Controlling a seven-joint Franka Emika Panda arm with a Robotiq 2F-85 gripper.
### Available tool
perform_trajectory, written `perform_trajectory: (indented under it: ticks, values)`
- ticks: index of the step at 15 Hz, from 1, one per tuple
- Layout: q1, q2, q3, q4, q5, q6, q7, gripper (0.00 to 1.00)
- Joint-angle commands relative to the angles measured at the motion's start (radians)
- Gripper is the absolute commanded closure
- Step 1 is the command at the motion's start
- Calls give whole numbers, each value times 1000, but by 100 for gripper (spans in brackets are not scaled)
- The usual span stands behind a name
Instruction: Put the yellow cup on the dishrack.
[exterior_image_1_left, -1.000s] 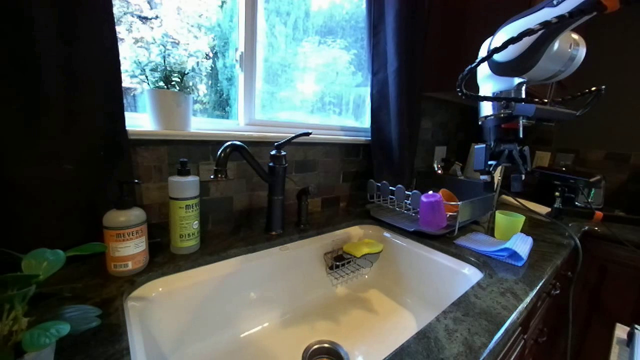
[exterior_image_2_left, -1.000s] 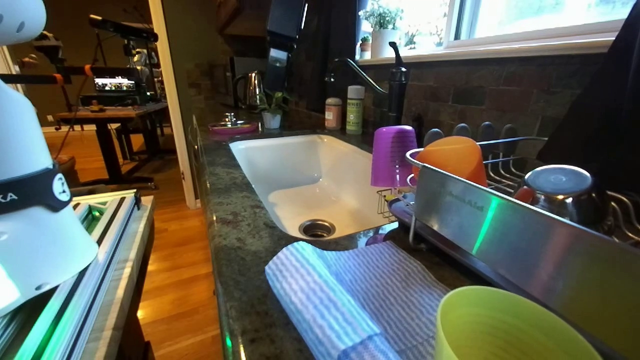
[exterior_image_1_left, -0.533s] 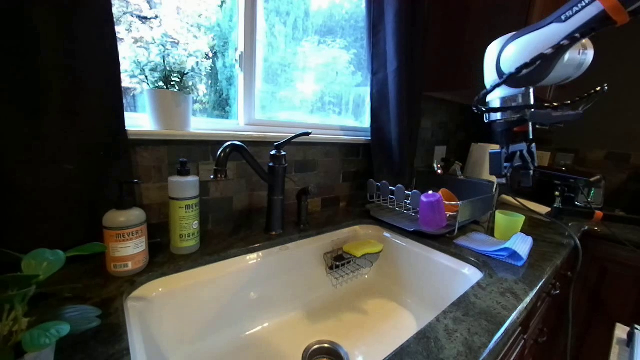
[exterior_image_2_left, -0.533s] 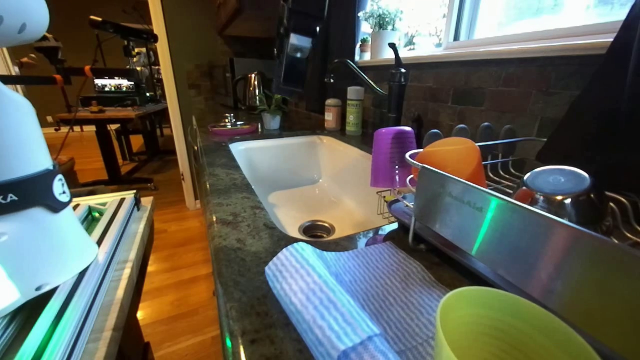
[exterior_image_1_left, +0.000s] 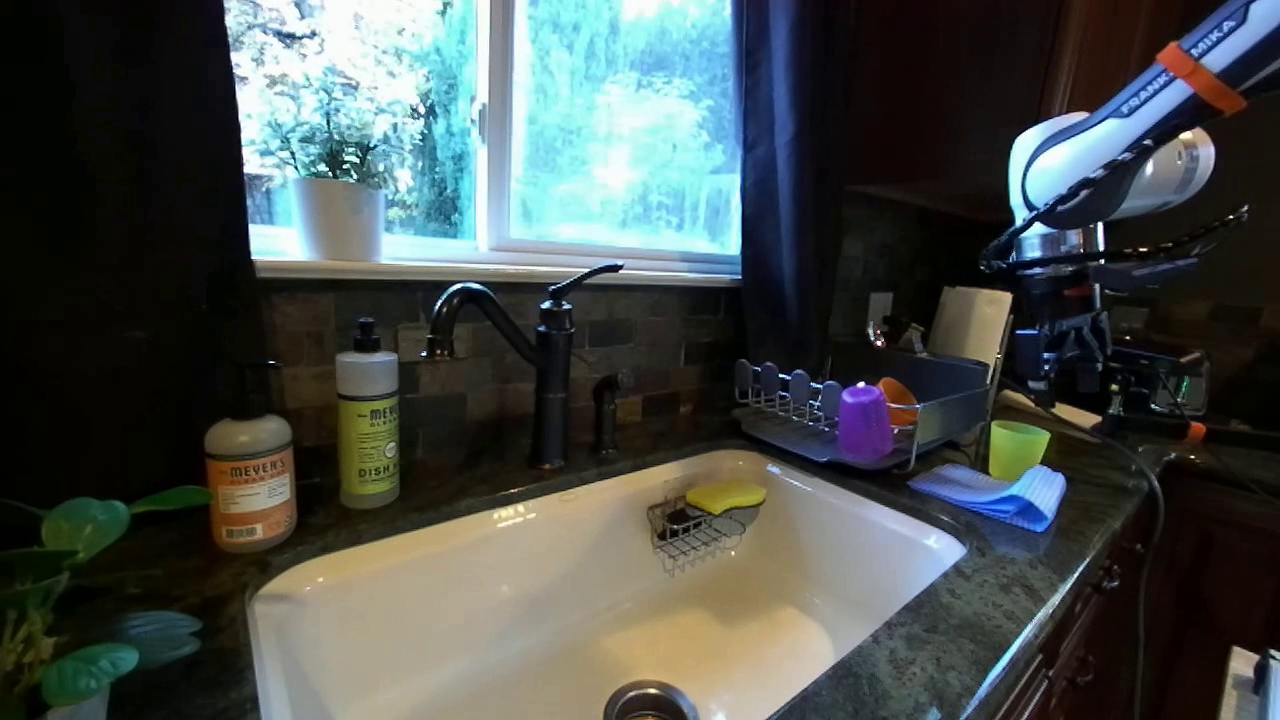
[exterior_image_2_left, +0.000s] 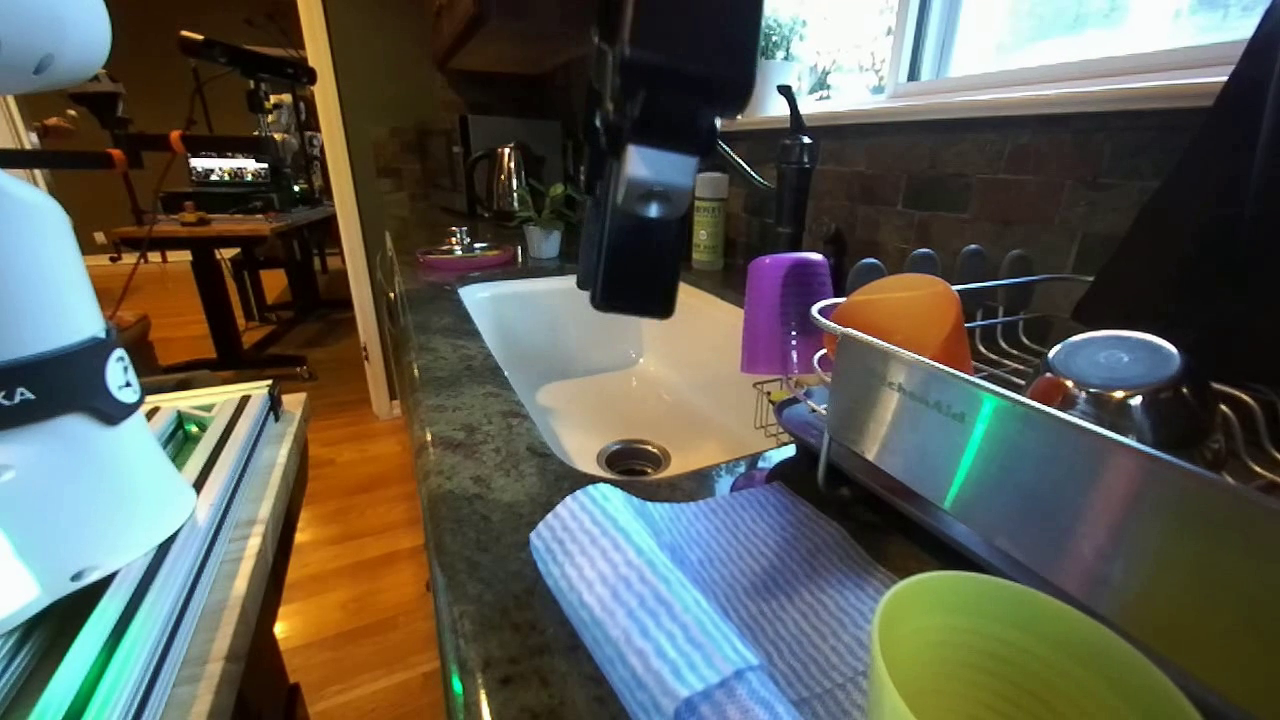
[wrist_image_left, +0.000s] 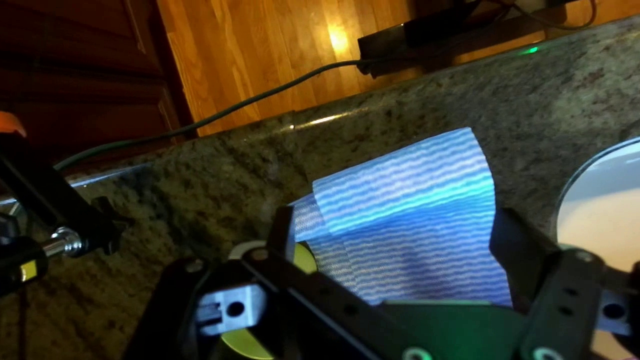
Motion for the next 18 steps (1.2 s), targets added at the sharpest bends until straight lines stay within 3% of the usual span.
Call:
perform_trajectory:
  ticks: [1, 4, 8, 13, 17, 18]
  values:
    - [-10, 8, 11, -1, -23, 32, 11, 0]
    - [-36, 62, 6, 4, -168, 191, 6, 0]
    - [-55, 153, -29, 16, -223, 381, -37, 0]
    - [-36, 270, -62, 20, -67, 544, -166, 0]
    - [-34, 339, -56, 30, 83, 581, -285, 0]
    - [-34, 355, -54, 35, 121, 581, -315, 7]
